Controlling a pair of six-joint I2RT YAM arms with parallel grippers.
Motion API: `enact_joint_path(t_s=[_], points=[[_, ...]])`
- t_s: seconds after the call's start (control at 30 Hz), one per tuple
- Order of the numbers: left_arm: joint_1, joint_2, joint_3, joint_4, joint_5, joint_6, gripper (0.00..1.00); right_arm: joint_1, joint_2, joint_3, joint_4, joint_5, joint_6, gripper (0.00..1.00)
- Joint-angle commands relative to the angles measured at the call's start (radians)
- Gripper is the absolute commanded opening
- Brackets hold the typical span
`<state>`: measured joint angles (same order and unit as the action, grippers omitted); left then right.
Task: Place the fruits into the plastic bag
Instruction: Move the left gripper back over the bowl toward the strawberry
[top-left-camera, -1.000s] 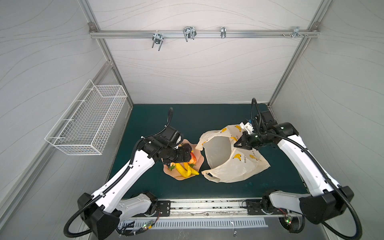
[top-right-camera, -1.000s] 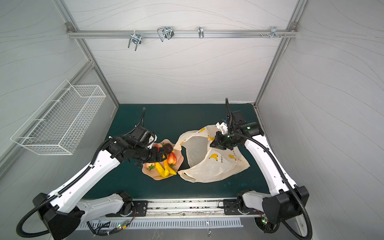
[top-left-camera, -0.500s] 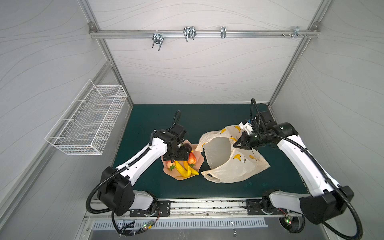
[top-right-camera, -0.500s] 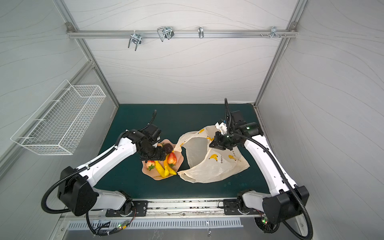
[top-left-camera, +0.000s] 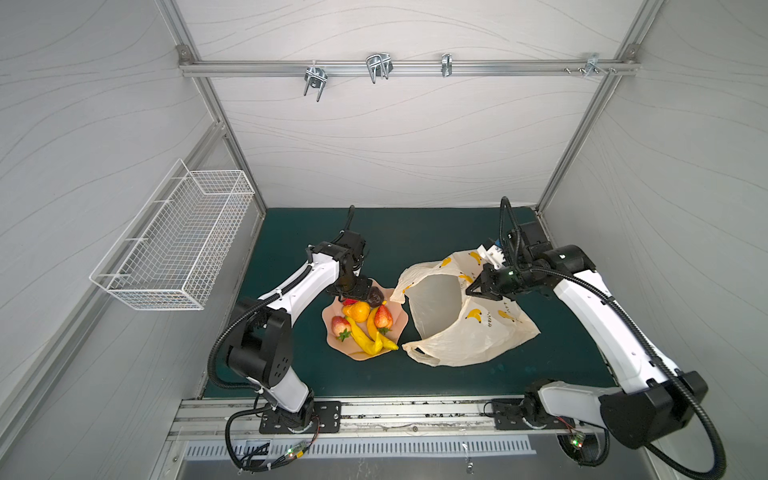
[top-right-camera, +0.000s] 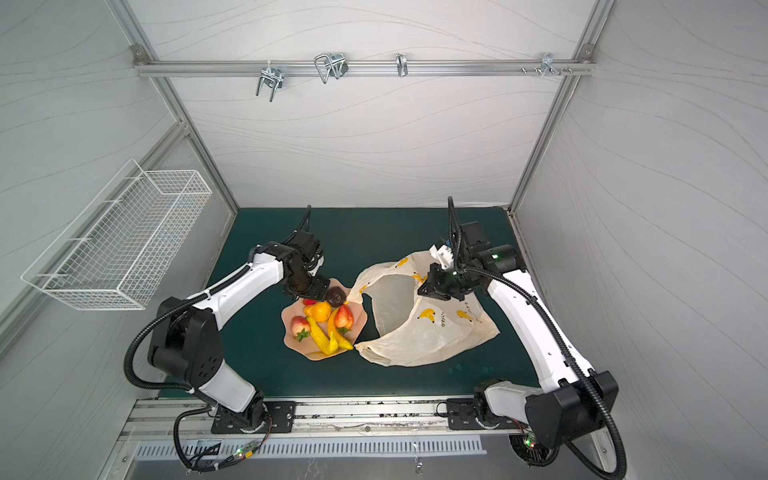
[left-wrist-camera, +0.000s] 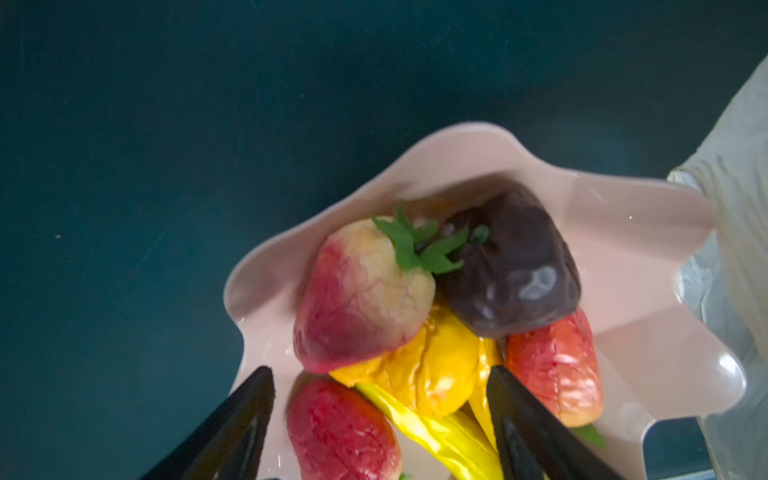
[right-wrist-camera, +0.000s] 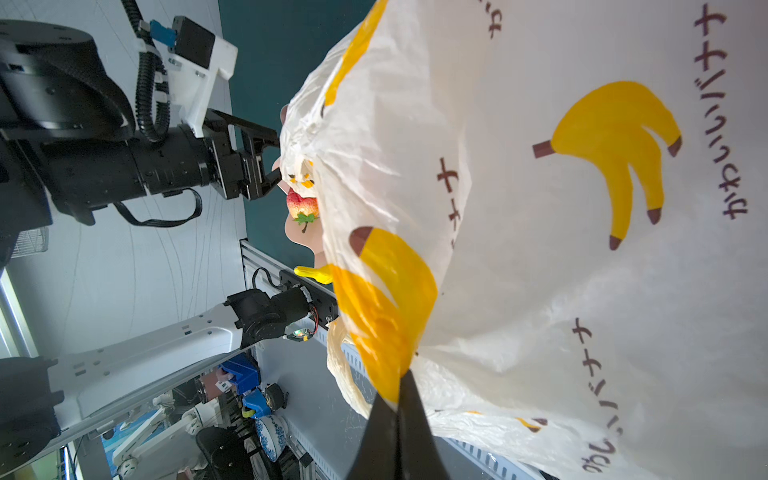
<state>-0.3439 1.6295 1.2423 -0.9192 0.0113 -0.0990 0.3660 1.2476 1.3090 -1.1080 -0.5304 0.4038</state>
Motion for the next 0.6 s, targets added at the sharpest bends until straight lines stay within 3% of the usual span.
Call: enact_joint_path(t_s=[0.0,0.57], points=[[0.008,0.029,0.048,0.042,0.004,0.044,0.83,0.006,0.014,0.019,-0.005,-0.001,0.006,0.0],[0.009,0.094,0.031,0.045,-0.041,0.034,0.7,0.007,0.042,0.043,-0.003,-0.007,-0.001,0.0]])
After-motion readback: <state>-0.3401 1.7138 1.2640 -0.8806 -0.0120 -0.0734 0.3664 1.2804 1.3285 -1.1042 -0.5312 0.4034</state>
